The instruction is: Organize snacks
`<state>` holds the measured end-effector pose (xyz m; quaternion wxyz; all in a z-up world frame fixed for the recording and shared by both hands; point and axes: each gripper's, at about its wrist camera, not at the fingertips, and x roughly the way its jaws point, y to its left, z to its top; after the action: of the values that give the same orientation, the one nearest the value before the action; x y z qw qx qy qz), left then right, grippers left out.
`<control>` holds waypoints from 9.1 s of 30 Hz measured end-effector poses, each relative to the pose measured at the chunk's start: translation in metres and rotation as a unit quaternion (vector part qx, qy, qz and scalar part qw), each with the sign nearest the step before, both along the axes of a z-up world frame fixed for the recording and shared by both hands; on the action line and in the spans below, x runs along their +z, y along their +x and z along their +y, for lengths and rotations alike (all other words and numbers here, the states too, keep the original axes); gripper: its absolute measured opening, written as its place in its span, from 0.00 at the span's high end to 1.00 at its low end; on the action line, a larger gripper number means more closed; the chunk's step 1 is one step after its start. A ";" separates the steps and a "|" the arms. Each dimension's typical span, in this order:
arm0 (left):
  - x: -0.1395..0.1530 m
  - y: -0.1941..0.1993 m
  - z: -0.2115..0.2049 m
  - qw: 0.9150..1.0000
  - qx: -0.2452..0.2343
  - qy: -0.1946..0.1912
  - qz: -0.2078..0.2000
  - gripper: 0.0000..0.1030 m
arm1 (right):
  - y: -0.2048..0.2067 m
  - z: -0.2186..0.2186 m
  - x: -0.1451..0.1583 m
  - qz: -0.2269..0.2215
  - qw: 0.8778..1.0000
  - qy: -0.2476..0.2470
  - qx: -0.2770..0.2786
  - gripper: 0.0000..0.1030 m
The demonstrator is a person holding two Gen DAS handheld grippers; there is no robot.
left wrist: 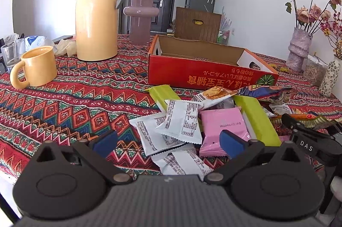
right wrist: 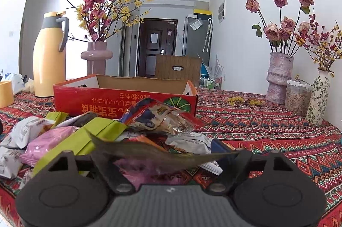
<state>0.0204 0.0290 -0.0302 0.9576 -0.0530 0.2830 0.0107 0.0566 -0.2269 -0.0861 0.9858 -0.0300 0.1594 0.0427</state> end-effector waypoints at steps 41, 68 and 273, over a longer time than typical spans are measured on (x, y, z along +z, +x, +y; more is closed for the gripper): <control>-0.005 0.079 -0.014 0.996 -0.023 0.048 0.072 0.53 | -0.011 -0.049 0.032 -0.046 0.995 0.082 -0.032 0.68; 0.036 0.095 -0.008 0.999 -0.031 0.035 0.024 0.61 | 0.001 -0.057 0.080 -0.097 0.990 0.104 -0.019 0.68; 0.006 0.009 -0.016 0.999 -0.003 0.039 0.034 0.59 | -0.009 0.002 0.007 0.156 0.986 0.050 0.042 0.00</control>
<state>0.0295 0.0129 -0.0241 0.9488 -0.0141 0.3148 0.0211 0.0481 -0.2251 -0.0790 0.9465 0.0193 0.3076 0.0959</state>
